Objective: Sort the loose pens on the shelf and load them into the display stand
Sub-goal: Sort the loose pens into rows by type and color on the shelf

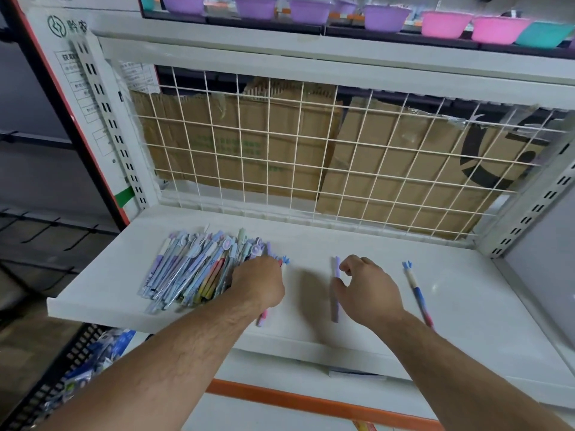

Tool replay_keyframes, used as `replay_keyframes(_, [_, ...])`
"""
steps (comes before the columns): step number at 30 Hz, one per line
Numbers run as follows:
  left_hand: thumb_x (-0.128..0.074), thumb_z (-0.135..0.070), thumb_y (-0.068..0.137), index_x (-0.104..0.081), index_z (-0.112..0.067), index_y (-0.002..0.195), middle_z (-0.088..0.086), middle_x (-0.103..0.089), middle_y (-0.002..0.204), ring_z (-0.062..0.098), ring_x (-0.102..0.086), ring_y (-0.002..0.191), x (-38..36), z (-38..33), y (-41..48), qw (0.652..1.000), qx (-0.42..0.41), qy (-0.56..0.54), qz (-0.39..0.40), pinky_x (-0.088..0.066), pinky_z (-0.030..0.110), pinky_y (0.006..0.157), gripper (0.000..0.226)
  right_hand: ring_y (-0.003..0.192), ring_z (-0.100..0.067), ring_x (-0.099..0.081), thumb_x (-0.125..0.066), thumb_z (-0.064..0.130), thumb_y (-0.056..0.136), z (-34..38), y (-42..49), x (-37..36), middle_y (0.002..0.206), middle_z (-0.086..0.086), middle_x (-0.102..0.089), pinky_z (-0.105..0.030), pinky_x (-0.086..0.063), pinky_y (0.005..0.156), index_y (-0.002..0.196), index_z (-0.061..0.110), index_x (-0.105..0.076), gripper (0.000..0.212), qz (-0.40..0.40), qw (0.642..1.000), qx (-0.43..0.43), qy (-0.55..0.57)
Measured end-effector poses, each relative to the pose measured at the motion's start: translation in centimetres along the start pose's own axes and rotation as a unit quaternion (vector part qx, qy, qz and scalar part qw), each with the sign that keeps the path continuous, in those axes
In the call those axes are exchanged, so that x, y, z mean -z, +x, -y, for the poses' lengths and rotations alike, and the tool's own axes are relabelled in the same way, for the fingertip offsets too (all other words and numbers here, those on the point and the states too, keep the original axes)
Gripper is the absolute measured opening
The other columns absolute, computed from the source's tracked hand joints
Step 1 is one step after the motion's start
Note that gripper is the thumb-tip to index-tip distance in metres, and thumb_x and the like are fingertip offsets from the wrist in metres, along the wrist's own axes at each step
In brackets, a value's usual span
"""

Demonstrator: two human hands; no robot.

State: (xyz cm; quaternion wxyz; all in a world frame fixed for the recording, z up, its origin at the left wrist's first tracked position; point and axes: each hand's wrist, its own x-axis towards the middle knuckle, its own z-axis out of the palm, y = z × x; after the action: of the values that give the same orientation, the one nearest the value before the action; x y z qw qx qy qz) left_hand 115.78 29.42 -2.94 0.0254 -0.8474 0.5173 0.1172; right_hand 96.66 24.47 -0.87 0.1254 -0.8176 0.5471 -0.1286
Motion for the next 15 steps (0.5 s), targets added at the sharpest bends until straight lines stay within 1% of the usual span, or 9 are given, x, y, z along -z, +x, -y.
replay_keyframes(2, [-0.058, -0.016, 0.083, -0.046, -0.003, 0.142, 0.004, -0.068, 0.083, 0.023, -0.071, 0.090, 0.2, -0.1, 0.2, 1.000, 0.006, -0.019, 0.018, -0.047, 0.027, 0.065, 0.062, 0.087, -0.018, -0.059, -0.054, 0.034, 0.093, -0.1, -0.1, -0.1, 0.109, 0.007, -0.061, -0.029, -0.047, 0.071, 0.115, 0.023, -0.058, 0.025, 0.001, 1.000, -0.003, 0.001])
replay_keyframes(4, [-0.056, -0.016, 0.084, -0.039, -0.002, 0.147, 0.001, -0.057, 0.068, 0.020, -0.066, 0.075, 0.1, -0.2, 0.3, 1.000, 0.001, -0.023, 0.019, -0.038, 0.025, 0.058, 0.067, 0.086, -0.018, -0.059, -0.054, 0.035, 0.093, -0.1, -0.1, -0.2, 0.108, 0.007, -0.061, -0.029, -0.046, 0.070, 0.115, 0.022, -0.058, 0.026, 0.003, 1.000, -0.007, 0.003])
replay_keyframes(6, [-0.052, -0.017, 0.090, -0.016, -0.005, 0.157, 0.000, -0.050, 0.068, 0.017, -0.056, 0.066, 0.0, -0.7, 0.1, 1.000, 0.000, -0.003, 0.027, -0.037, 0.026, 0.059, 0.077, 0.087, -0.018, -0.059, -0.053, 0.035, 0.093, -0.2, -0.1, -0.2, 0.107, 0.007, -0.061, -0.029, -0.047, 0.070, 0.115, 0.022, -0.058, 0.025, 0.004, 1.000, -0.010, 0.002])
replay_keyframes(7, [-0.051, -0.017, 0.091, -0.008, -0.006, 0.158, 0.001, -0.053, 0.074, 0.018, -0.056, 0.071, -0.2, -0.9, 0.3, 0.999, -0.003, 0.007, 0.032, -0.040, 0.027, 0.063, 0.080, 0.087, -0.018, -0.059, -0.054, 0.036, 0.093, -0.2, -0.1, -0.2, 0.107, 0.007, -0.061, -0.029, -0.047, 0.070, 0.114, 0.023, -0.058, 0.025, 0.005, 1.000, -0.011, 0.002])
replay_keyframes(9, [-0.052, -0.016, 0.089, -0.020, -0.005, 0.155, 0.004, -0.063, 0.097, 0.022, -0.064, 0.089, -0.2, -1.1, 0.5, 1.000, -0.004, 0.013, 0.027, -0.047, 0.030, 0.072, 0.074, 0.087, -0.017, -0.059, -0.054, 0.036, 0.093, -0.3, -0.1, -0.3, 0.107, 0.008, -0.061, -0.028, -0.047, 0.070, 0.114, 0.023, -0.059, 0.025, 0.004, 1.000, -0.011, 0.001])
replay_keyframes(11, [-0.051, -0.016, 0.091, -0.028, -0.005, 0.152, 0.006, -0.064, 0.114, 0.024, -0.065, 0.101, -0.1, -1.3, 0.6, 0.999, -0.009, 0.025, 0.030, -0.048, 0.031, 0.079, 0.066, 0.087, -0.017, -0.059, -0.054, 0.036, 0.094, -0.4, -0.1, -0.3, 0.107, 0.008, -0.061, -0.028, -0.045, 0.069, 0.114, 0.022, -0.059, 0.025, 0.004, 1.000, -0.012, 0.000])
replay_keyframes(13, [-0.050, -0.019, 0.093, -0.045, -0.007, 0.142, 0.006, -0.063, 0.118, 0.024, -0.063, 0.106, -0.1, -1.2, 0.7, 0.998, -0.038, 0.047, 0.024, -0.046, 0.031, 0.080, 0.051, 0.086, -0.016, -0.059, -0.053, 0.037, 0.094, -0.5, -0.1, -0.3, 0.107, 0.008, -0.062, -0.027, -0.044, 0.068, 0.114, 0.023, -0.059, 0.025, 0.006, 1.000, -0.014, 0.000])
replay_keyframes(14, [-0.050, -0.020, 0.094, -0.047, -0.009, 0.141, 0.006, -0.063, 0.118, 0.024, -0.063, 0.107, -0.2, -1.5, 0.7, 0.997, -0.033, 0.057, 0.032, -0.047, 0.032, 0.082, 0.049, 0.086, -0.016, -0.059, -0.053, 0.037, 0.094, -0.5, -0.1, -0.3, 0.107, 0.008, -0.062, -0.028, -0.045, 0.069, 0.114, 0.023, -0.059, 0.024, 0.007, 1.000, -0.013, 0.001])
replay_keyframes(15, [-0.050, -0.020, 0.095, -0.040, -0.008, 0.147, 0.006, -0.063, 0.115, 0.024, -0.064, 0.109, -0.4, -1.5, 0.9, 0.997, -0.026, 0.056, 0.051, -0.049, 0.034, 0.087, 0.054, 0.086, -0.016, -0.060, -0.053, 0.037, 0.094, -0.5, -0.1, -0.3, 0.107, 0.008, -0.062, -0.028, -0.048, 0.070, 0.113, 0.023, -0.059, 0.024, 0.009, 1.000, -0.013, 0.002])
